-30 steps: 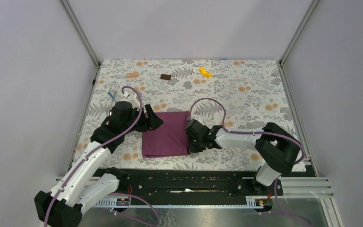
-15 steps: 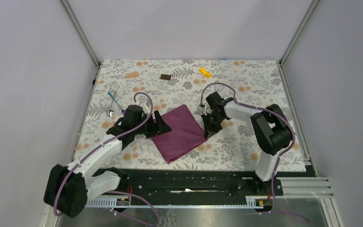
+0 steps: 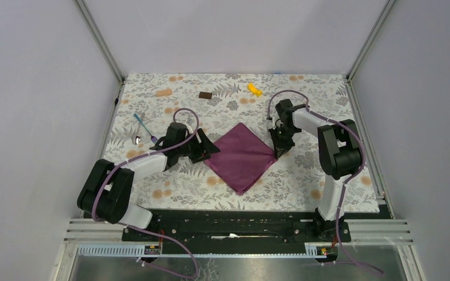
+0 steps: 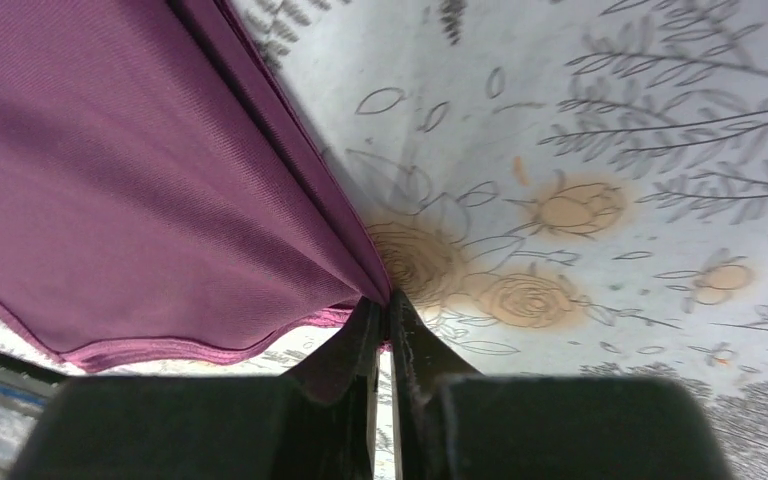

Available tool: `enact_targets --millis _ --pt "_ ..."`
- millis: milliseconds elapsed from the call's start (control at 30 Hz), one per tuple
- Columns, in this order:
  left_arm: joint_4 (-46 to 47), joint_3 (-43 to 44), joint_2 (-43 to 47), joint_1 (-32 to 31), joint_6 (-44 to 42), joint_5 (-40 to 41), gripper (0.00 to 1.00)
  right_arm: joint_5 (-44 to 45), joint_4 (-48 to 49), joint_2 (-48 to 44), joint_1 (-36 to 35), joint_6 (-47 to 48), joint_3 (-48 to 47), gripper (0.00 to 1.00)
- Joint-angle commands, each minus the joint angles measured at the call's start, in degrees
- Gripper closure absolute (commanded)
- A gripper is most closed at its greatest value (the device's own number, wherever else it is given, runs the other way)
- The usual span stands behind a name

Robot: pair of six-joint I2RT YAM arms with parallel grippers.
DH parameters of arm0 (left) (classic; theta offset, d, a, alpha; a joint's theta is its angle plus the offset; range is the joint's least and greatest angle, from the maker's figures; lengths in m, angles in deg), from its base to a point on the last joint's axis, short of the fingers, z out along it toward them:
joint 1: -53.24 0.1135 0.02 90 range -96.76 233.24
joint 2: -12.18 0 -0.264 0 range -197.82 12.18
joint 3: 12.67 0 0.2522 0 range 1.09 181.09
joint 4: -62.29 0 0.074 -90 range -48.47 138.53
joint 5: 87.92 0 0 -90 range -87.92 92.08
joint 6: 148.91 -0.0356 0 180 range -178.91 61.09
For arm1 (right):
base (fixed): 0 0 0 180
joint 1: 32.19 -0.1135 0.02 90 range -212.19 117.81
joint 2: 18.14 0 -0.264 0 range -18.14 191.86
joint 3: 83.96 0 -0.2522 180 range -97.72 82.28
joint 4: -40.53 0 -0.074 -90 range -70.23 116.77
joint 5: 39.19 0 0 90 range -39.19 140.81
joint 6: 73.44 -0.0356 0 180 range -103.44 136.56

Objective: Fold the napkin into a case and place the utensils inside
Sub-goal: Move the lower triangle-folded napkin to the center of the board, then smooth out the lower triangle-folded napkin at the center of the board.

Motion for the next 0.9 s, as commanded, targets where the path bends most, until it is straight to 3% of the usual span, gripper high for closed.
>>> enact_targets --millis 0,33,167,233,300,400,533,667,867 --pt "8.94 3.7 -2.18 0.23 3.22 -2.96 0.35 11.05 -1.31 2.18 0.43 4.68 -3.63 0.78" --pt "8.67 4.23 -2.3 0.18 3.2 -3.13 0.35 11.93 -1.75 1.21 0.36 4.3 -4.42 0.68" --pt "5.4 6.52 -1.28 0.18 0.74 -1.96 0.36 19.55 -4.88 -3.83 -1.75 2.91 -7.73 0.45" --pt "4.55 6.81 -1.13 0.2 0.07 -0.98 0.36 21.11 -4.12 -5.9 -3.22 0.56 -9.91 0.4" --pt "4.17 6.94 -1.66 0.19 -0.6 -0.33 0.38 14.86 0.12 -6.81 -4.45 -3.94 -11.4 0.38" --pt "3.46 7.74 -3.68 0.18 -1.41 -0.24 0.4 -3.26 11.17 -6.06 -4.63 -12.61 -11.03 0.41" --pt "2.25 9.45 -6.86 0.19 -3.05 -1.0 0.48 -15.97 25.7 -2.59 -4.73 -21.81 -11.99 0.45" --pt "1.25 10.12 -8.9 0.27 -4.45 0.43 0.59 -23.65 29.69 5.36 -4.96 -26.98 -18.38 0.76" --pt "0.95 8.61 -9.28 0.53 -6.06 4.75 0.66 -26.39 33.06 13.53 -5.11 -29.96 -21.69 0.84"
